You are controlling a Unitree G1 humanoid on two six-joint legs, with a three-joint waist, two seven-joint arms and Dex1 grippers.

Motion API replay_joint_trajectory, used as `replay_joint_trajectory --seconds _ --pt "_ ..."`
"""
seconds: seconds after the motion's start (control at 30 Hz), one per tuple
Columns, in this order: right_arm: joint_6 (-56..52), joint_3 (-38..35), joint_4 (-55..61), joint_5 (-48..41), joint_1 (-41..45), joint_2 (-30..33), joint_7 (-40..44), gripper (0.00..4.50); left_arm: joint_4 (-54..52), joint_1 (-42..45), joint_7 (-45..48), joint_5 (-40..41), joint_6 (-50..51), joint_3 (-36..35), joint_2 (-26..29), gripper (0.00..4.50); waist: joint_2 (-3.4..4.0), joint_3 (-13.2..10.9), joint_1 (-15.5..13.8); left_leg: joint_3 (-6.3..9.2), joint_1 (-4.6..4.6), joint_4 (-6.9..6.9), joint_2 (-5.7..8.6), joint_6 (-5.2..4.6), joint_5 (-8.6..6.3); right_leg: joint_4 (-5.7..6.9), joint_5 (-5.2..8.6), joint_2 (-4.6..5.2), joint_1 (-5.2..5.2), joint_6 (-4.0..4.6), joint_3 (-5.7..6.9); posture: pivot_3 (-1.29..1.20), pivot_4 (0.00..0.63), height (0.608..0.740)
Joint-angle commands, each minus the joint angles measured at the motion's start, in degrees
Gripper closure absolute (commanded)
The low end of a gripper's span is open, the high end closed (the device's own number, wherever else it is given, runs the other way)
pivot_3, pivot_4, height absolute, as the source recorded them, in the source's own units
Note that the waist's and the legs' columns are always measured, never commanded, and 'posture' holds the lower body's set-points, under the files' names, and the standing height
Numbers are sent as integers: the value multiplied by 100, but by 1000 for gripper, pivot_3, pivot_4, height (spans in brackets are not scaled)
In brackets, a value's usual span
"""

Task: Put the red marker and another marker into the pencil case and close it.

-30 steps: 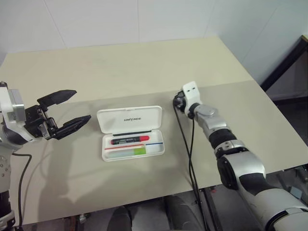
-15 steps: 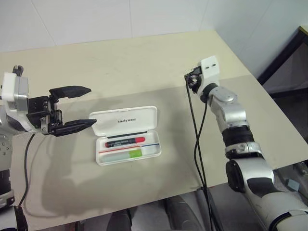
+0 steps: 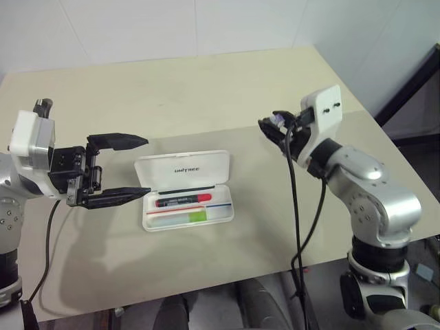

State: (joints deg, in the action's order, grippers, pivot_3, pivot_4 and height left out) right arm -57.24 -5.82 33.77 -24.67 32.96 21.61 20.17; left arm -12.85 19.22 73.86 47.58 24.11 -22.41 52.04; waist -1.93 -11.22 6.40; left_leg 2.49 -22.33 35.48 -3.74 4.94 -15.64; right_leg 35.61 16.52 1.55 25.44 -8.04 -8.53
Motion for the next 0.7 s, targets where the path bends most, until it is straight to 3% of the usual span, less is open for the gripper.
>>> replay_joint_trajectory --seconds 0.03,0.2,0.3,0.5,0.57,0.7 --pt "-419 -71 808 -359 -295 95 -48 2845 -210 -77 -62 97 -22 -82 -53 0 -1 0 -24 0 0 5 0 0 0 1 0 0 -1 0 0 0 150 740" --pt "-1324 113 1611 -631 -756 -73 -463 2845 -371 -289 -89 92 -9 -37 -141 0 -4 3 -55 -3 -2 17 1 -1 -1 2 -1 0 -3 1 -2 0 150 740" --pt "-1998 153 2077 -786 -1052 -503 -832 2845 -538 -552 -105 201 77 -184 -128 0 -6 4 -70 1 1 11 -1 -5 -3 6 4 -3 -1 8 0 0 150 740" --pt "-2928 332 1873 -587 -954 -594 -1166 2845 -764 -1511 45 -44 -14 -628 22 0 -11 6 -73 -7 0 25 -1 -4 -3 4 2 -1 -2 13 -3 0 150 740" --pt "-3014 425 1864 -614 -827 -624 -1137 2845 -812 -1868 121 -161 -112 -804 53 0 -11 6 -77 -7 2 26 -2 -5 -3 5 38 -1 -2 81 -2 0 150 740" --pt "-3118 584 1693 -641 -444 -768 -1086 2845 -928 -2211 -82 -194 -108 -1105 25 0 -13 8 -76 -7 3 30 -2 -5 -2 6 51 -1 -2 104 -2 0 150 740"
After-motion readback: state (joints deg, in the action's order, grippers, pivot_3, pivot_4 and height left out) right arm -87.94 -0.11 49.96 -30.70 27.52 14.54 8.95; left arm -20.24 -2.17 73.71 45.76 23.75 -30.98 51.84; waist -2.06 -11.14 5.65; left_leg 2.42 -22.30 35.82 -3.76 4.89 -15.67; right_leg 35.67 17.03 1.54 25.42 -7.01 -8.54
